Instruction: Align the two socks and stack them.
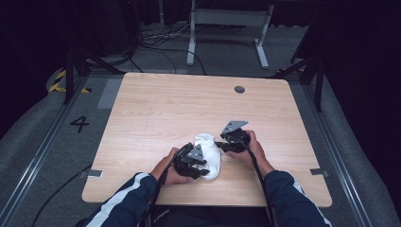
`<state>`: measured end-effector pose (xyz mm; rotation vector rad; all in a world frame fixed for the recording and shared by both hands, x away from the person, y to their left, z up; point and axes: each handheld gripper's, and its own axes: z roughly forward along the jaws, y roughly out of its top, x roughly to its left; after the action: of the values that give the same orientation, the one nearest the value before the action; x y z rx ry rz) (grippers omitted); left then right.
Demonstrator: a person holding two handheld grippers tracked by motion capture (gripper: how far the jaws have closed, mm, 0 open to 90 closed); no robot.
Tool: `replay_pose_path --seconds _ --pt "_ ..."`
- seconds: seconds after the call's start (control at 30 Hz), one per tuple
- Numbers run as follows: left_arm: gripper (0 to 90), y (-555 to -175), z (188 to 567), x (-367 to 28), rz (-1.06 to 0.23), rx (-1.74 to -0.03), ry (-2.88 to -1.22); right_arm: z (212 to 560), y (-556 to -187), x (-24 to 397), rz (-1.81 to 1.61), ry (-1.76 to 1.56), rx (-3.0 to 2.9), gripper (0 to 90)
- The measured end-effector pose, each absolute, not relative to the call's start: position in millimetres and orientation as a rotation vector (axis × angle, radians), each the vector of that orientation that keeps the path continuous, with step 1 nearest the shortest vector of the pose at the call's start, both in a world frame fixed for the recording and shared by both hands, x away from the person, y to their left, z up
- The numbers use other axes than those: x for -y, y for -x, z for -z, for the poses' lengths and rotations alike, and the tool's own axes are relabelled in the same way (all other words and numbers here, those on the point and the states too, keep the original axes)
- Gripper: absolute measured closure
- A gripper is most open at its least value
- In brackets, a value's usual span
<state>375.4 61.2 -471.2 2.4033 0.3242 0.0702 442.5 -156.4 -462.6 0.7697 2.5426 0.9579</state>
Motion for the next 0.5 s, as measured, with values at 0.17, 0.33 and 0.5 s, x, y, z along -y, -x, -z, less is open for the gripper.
replay_pose_path --seconds 0.17,0.33,0.5 --pt "57.2 -372 472 -62 -0.028 -0.308 -2.393 464 -431 165 -0.966 -0.752 -2.547 57.0" --pt "55.8 -361 472 -55 0.003 -0.269 -2.390 460 -422 172 -1.010 -0.723 -2.534 55.7" --pt "48.1 -349 466 -52 -0.025 -0.206 -2.414 447 -404 175 -1.150 -0.634 -2.510 54.2"
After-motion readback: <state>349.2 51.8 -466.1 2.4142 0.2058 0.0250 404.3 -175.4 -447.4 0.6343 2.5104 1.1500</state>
